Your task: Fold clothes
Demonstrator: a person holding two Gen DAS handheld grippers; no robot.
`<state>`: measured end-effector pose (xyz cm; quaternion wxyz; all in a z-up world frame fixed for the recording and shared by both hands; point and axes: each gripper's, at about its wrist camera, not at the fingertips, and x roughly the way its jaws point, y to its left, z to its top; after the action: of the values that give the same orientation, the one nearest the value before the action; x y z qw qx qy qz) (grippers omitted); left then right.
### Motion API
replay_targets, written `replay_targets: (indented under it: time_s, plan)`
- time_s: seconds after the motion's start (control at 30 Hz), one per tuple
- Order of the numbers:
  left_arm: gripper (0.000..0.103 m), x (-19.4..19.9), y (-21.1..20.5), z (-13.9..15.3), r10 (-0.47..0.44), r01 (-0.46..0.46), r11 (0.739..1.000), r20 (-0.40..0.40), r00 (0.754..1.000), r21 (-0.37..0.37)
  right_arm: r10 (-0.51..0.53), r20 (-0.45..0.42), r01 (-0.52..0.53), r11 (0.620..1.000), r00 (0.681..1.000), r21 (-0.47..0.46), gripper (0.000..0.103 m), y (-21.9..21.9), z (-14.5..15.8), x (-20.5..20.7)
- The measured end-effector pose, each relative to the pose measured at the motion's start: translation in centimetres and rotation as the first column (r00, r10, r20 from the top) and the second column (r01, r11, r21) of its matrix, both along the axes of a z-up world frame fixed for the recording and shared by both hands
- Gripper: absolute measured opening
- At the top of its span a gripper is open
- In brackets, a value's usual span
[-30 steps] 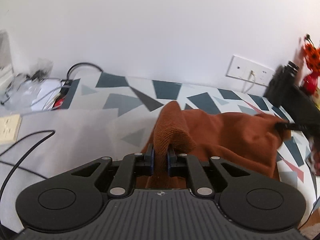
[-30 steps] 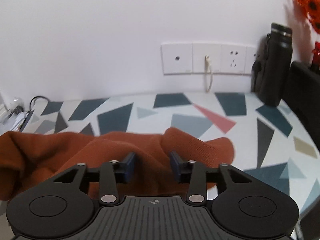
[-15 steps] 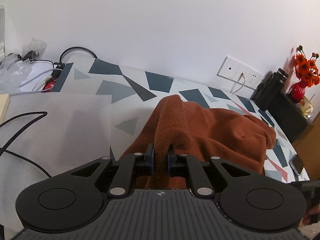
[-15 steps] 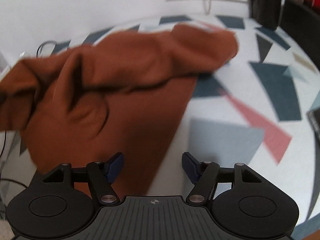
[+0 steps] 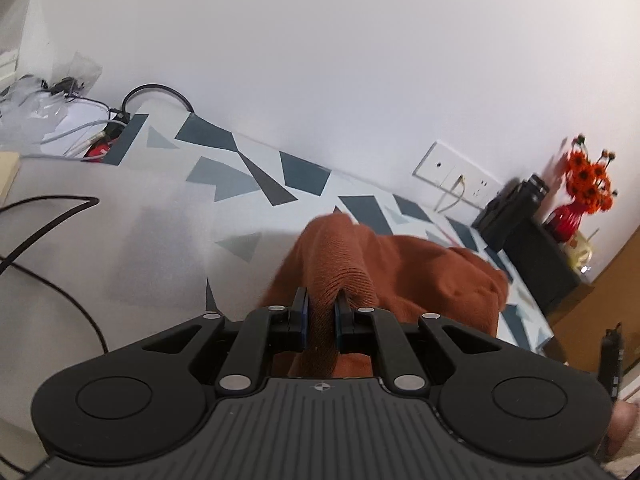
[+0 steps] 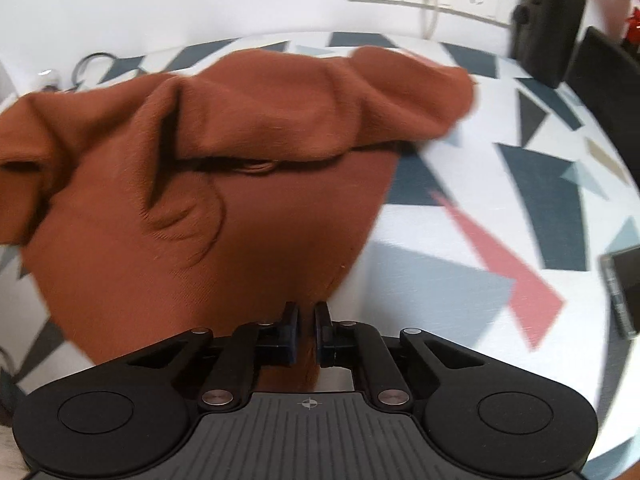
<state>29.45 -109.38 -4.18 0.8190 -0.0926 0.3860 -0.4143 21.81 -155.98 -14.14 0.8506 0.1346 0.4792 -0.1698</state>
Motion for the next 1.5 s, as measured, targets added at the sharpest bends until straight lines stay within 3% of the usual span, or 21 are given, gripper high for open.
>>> replay_targets:
  time_s: [0.43, 0.7, 0.77, 0.83, 0.87, 0.9, 0.93, 1.0, 1.1, 1.23, 1.37, 1.5]
  plan:
    - [0.012, -1.1, 5.2, -4.7, 0.09, -0.076, 0.991, -0.13, 0.987, 0.113, -0.093, -0.085, 0.083, 0.991, 0.992, -0.108, 0.005, -5.1, 0.2, -3.5]
    - [0.012, -2.4, 5.2, -5.9, 0.029, -0.015, 0.972, -0.057, 0.998, 0.237, -0.145, -0.108, 0.132, 0.984, 0.983, -0.121, 0.005, -7.2, -0.4, -3.9]
    - [0.013, -2.3, 5.1, -6.4, 0.041, -0.022, 0.969, -0.071, 0.997, 0.246, -0.153, -0.112, 0.138, 0.982, 0.982, -0.129, 0.006, -7.0, -0.3, -3.6]
    - [0.019, -2.2, 4.9, -6.7, 0.05, -0.028, 0.966, -0.081, 0.995, 0.259, -0.161, -0.115, 0.145, 0.98, 0.98, -0.137, 0.01, -6.7, -0.2, -3.4]
    - [0.022, -2.1, 4.8, -6.6, 0.052, -0.028, 0.961, -0.08, 0.995, 0.274, -0.164, -0.117, 0.148, 0.979, 0.979, -0.141, 0.017, -6.6, -0.2, -3.3]
    - [0.032, -2.1, 4.6, -6.5, 0.054, -0.029, 0.957, -0.078, 0.995, 0.29, -0.172, -0.113, 0.156, 0.978, 0.979, -0.138, 0.025, -6.5, 0.0, -3.2]
    - [0.048, -2.1, 4.5, -6.2, 0.053, -0.031, 0.956, -0.068, 0.996, 0.291, -0.187, -0.098, 0.175, 0.977, 0.977, -0.12, 0.028, -6.5, 0.4, -3.3]
    - [0.063, -2.3, 4.4, -5.4, 0.049, -0.033, 0.957, -0.045, 0.998, 0.289, -0.216, -0.049, 0.213, 0.974, 0.975, -0.073, 0.036, -6.5, 1.5, -3.5]
    - [0.068, -2.1, 4.6, -3.9, 0.069, -0.055, 0.967, -0.048, 0.996, 0.248, -0.275, 0.036, 0.275, 0.961, 0.961, 0.026, 0.044, -6.4, 3.6, -3.9]
    - [0.069, -1.9, 4.5, -0.4, 0.112, -0.108, 0.99, -0.047, 0.993, 0.093, -0.31, 0.145, 0.297, 0.949, 0.939, 0.109, 0.05, -5.6, 6.9, -3.7]
    - [0.069, -2.2, 2.7, 3.6, 0.092, -0.094, 0.995, 0.07, 0.993, 0.024, -0.335, 0.249, 0.291, 0.936, 0.909, 0.197, 0.049, -4.9, 10.2, -3.0]
    - [0.069, -1.5, 0.6, 6.5, 0.092, -0.087, 0.995, 0.126, 0.988, -0.049, -0.303, 0.333, 0.242, 0.947, 0.893, 0.214, 0.048, -4.5, 13.5, -1.0]
